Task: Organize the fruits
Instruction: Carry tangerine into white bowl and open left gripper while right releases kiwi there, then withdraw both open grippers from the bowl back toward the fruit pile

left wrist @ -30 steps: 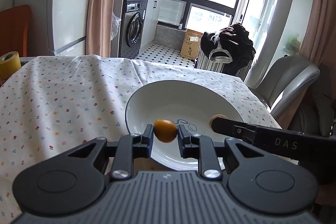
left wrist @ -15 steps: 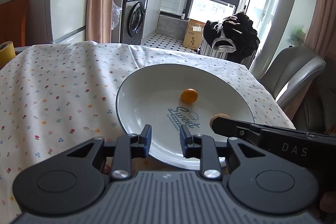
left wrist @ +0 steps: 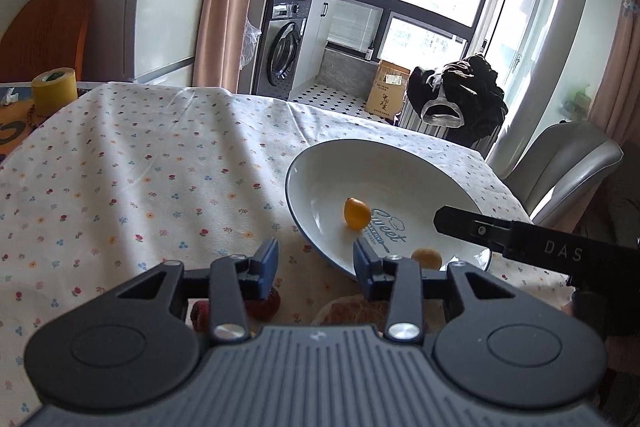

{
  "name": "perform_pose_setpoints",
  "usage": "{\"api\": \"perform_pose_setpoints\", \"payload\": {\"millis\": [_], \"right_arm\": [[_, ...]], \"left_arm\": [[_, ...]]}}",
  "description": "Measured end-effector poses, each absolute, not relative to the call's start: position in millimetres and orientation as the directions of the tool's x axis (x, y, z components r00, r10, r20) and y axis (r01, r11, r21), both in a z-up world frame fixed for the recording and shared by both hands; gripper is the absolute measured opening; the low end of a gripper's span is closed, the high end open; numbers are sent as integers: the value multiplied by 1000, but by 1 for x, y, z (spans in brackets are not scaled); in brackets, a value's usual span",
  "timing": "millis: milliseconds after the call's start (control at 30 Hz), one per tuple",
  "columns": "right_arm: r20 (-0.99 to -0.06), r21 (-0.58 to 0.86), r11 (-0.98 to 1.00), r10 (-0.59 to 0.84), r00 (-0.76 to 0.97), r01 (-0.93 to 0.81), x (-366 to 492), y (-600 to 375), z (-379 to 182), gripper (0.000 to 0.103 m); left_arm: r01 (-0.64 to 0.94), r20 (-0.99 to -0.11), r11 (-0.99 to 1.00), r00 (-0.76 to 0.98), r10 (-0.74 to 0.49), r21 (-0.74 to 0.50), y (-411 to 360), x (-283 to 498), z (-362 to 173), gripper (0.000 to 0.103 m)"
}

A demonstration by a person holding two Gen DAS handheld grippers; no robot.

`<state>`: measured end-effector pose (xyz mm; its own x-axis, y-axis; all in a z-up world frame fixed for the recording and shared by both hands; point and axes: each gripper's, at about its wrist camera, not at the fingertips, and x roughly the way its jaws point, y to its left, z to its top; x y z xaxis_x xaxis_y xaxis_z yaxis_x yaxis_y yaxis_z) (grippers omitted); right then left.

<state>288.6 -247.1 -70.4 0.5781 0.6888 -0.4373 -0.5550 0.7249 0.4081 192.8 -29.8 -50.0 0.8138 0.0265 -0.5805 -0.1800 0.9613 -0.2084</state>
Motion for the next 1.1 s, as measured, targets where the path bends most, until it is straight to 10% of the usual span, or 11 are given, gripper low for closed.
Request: {"api": "perform_pose_setpoints", "payload": {"millis": [333, 1100], "right_arm": [[-415, 375, 714, 700, 581, -592, 263, -248, -51, 58], [-393, 326, 679, 730, 558, -658, 206, -257, -34, 98]], "left_arm": [[-219, -552, 954, 831, 72, -206, -20, 165, -36, 69], [-222, -524, 963, 844, 113, -150, -25, 107, -26, 90]]}}
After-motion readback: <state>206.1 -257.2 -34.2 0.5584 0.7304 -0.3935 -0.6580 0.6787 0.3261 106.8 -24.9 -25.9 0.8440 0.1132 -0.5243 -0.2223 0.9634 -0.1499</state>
